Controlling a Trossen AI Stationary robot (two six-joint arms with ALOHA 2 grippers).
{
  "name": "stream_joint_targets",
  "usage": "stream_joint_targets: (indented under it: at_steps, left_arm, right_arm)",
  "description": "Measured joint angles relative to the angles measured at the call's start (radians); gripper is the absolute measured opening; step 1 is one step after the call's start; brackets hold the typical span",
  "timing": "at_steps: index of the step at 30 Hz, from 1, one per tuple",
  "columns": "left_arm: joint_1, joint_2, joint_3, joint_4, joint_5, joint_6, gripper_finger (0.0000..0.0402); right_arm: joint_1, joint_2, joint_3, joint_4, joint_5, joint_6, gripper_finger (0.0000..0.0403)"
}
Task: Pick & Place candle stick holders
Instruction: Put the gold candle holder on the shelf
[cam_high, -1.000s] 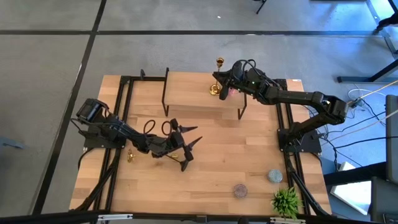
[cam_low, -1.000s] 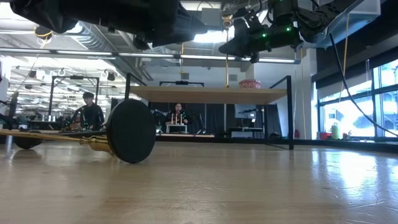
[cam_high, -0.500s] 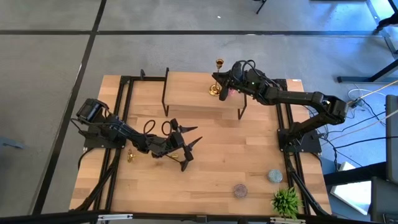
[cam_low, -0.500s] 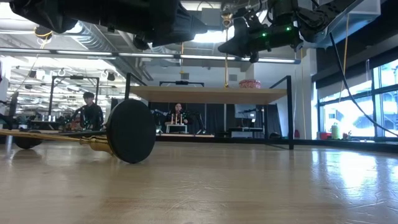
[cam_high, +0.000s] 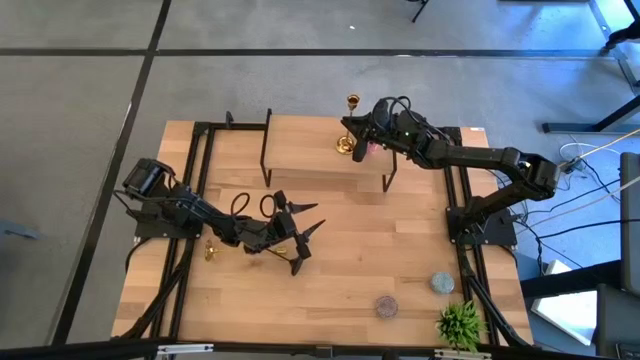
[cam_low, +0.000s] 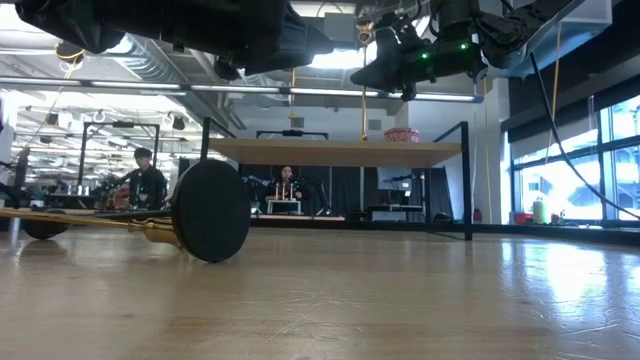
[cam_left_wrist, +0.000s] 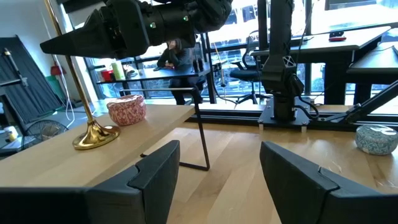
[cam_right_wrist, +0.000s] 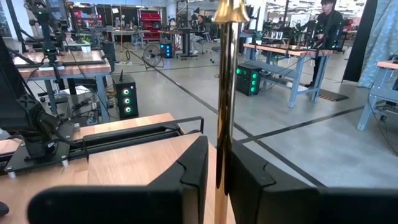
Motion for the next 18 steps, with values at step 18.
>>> stream_joint_targets:
  at_steps: [18]
  left_arm:
    - [0.0,0.0,0.0,0.0,0.0,0.002,0.0221]
  right_arm:
    - [0.0,0.0,0.0,0.004,0.0,-0.006,0.012]
